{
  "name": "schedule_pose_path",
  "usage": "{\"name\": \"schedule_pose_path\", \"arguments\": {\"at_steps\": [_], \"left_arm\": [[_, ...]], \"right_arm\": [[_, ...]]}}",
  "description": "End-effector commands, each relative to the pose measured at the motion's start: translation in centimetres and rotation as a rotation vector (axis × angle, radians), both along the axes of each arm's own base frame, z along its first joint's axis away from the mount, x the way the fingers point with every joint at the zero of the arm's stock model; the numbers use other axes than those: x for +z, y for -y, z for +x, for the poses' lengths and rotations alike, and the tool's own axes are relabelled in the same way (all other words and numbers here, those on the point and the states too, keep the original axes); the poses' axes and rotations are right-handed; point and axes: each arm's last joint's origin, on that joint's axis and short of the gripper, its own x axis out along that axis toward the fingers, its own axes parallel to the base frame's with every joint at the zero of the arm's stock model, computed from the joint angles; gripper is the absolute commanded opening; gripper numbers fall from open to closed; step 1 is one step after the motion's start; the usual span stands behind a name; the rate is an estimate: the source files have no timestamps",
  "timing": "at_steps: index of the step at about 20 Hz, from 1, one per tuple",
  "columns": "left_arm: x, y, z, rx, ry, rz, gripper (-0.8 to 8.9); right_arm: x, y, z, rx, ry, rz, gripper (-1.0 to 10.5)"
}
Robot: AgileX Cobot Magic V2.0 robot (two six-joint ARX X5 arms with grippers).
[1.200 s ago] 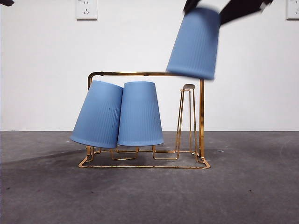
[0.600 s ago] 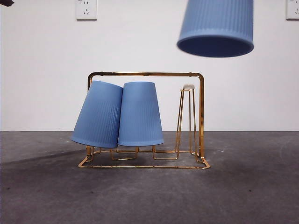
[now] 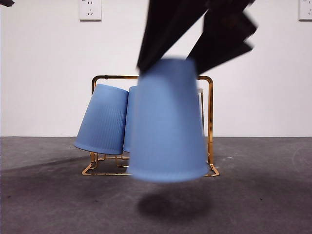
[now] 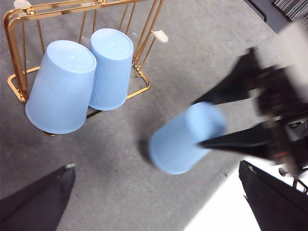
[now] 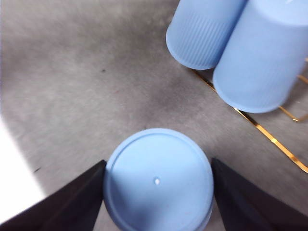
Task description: The left arm pick up the left cup on cup holder and place it on desk, then the right arm insert the right cup into the first cup, and then the left arm insert the mid cup into the first cup
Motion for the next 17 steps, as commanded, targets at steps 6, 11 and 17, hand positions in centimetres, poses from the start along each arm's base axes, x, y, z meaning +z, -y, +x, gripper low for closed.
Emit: {"name": "schedule_pose_path", "arguments": {"at_steps": [6,11,17], "left_arm": [[0.5,0.1,-0.1,-0.009,0.007,-0.002,5.93],[0.5,0.0,-0.1,-0.009,0.007,-0.002,5.93],[0.4,0.0,-0.1,-0.008,0.004,-0.001,5.93]], "right_arm": [[-2.6,-3.2,1.7,0.030,0.026,-0.003,2.6],[-3.3,-3.5,1.9,0.028,0.012,-0.025,2.6],[-3.5,-3.5,2.0,0.004,-0.005,-0.022,3.4]]}}
